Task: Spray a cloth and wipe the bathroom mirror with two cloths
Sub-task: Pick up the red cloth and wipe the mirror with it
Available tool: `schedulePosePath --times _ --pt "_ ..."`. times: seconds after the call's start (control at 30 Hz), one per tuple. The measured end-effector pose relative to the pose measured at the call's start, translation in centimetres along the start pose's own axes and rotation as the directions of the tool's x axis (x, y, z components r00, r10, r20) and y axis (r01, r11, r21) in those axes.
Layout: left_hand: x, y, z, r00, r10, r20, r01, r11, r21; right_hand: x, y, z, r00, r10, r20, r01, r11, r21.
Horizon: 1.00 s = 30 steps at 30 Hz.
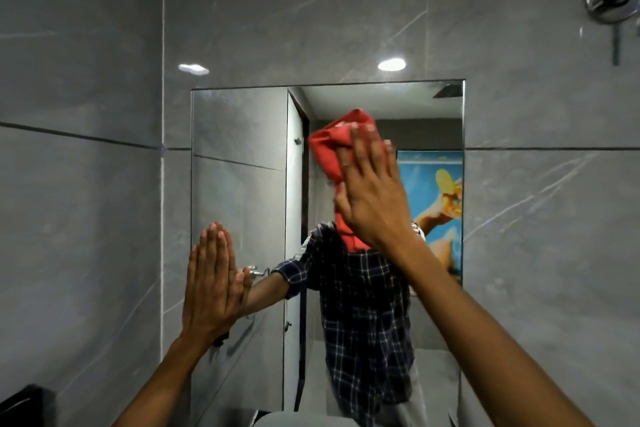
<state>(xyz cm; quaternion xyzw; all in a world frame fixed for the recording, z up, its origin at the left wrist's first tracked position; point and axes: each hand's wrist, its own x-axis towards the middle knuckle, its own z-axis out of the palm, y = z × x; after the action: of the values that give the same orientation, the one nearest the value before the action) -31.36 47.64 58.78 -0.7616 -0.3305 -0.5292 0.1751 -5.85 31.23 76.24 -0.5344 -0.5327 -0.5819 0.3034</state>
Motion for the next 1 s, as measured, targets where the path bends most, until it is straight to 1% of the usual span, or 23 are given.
schedulePosePath --times 0.07,0.1,0.13,0.2,0.23,0.27,0.3,0.33,0.43,0.57,0.63,0.7,0.77,0.87,1.0 --pt "0.1 0.1 -0.1 1.000 0.003 -0.001 -0.003 1.000 0.005 -0.7 4.3 -1.5 0.978 0.200 -0.051 -0.202 0.979 -0.039" --pt "0.1 0.1 -0.1 1.000 0.003 -0.001 -0.003 1.000 0.014 -0.5 6.2 -2.2 0.945 0.318 -0.071 -0.322 0.946 -0.046" --pt "0.1 0.3 -0.1 1.000 0.004 -0.001 -0.004 1.000 0.018 0.2 7.7 -3.0 0.894 0.438 -0.090 -0.443 0.896 -0.039" --pt "0.1 0.4 -0.2 1.000 0.014 -0.001 -0.014 1.000 0.013 2.2 8.6 -3.9 0.763 0.634 -0.128 -0.638 0.770 0.005" --pt "0.1 0.5 -0.3 1.000 0.016 -0.004 -0.015 1.000 0.006 3.3 8.0 -4.0 0.712 0.688 -0.141 -0.694 0.720 0.016" --pt "0.1 0.6 -0.3 1.000 0.017 -0.009 -0.017 1.000 0.001 4.1 7.0 -3.9 0.682 0.716 -0.148 -0.723 0.691 0.014" --pt "0.1 0.6 -0.4 1.000 0.017 -0.007 -0.017 1.000 -0.001 5.0 5.5 -3.5 0.674 0.721 -0.161 -0.729 0.684 0.010" --pt "0.0 0.9 -0.3 1.000 0.017 -0.009 -0.017 1.000 -0.005 5.4 4.2 -3.0 0.683 0.710 -0.172 -0.720 0.693 0.004" --pt "0.1 1.2 -0.2 1.000 0.008 -0.010 -0.009 1.000 -0.009 7.0 -1.2 -1.1 0.771 0.611 -0.176 -0.616 0.787 0.036" --pt "0.1 0.9 -0.3 1.000 0.005 -0.022 -0.005 0.999 0.032 9.3 -10.2 1.5 0.853 0.503 -0.137 -0.480 0.860 0.172" --pt "0.1 1.0 -0.3 0.999 0.016 -0.038 -0.015 0.999 0.039 10.2 -14.0 2.8 0.895 0.434 -0.102 -0.407 0.889 0.211" --pt "0.1 1.3 -0.4 0.997 0.015 -0.070 -0.014 1.000 0.011 11.3 -17.5 3.8 0.943 0.330 -0.047 -0.309 0.919 0.246" --pt "0.2 1.3 -0.6 0.993 0.024 -0.118 -0.028 0.999 -0.032 12.1 -20.5 4.7 0.983 0.184 0.013 -0.181 0.945 0.274" --pt "0.2 1.0 -0.7 0.983 0.057 -0.173 -0.062 0.998 -0.022 11.8 -22.4 5.6 0.996 -0.011 0.091 -0.012 0.967 0.253" --pt "0.3 1.2 -0.8 0.991 0.024 -0.133 -0.029 0.999 -0.037 8.6 -20.2 5.4 0.980 -0.165 0.113 0.136 0.964 0.229"
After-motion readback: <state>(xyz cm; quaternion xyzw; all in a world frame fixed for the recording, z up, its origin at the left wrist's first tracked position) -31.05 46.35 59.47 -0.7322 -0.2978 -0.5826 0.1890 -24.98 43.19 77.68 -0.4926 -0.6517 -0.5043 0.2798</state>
